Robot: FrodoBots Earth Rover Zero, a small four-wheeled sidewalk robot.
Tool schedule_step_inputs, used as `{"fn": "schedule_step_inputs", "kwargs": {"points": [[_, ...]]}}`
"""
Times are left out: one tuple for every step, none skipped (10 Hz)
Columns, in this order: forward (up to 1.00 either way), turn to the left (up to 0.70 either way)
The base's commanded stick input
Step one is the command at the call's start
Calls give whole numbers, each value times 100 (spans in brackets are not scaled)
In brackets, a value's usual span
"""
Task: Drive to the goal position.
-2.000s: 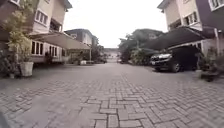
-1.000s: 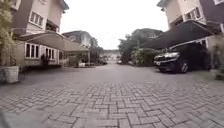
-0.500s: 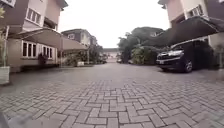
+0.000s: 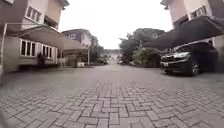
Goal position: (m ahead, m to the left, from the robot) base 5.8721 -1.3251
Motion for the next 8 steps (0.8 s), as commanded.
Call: {"fn": "schedule_step_inputs", "kwargs": {"points": [[70, 0], [70, 0], [70, 0], [70, 0], [70, 0], [70, 0], [70, 0], [70, 0]]}}
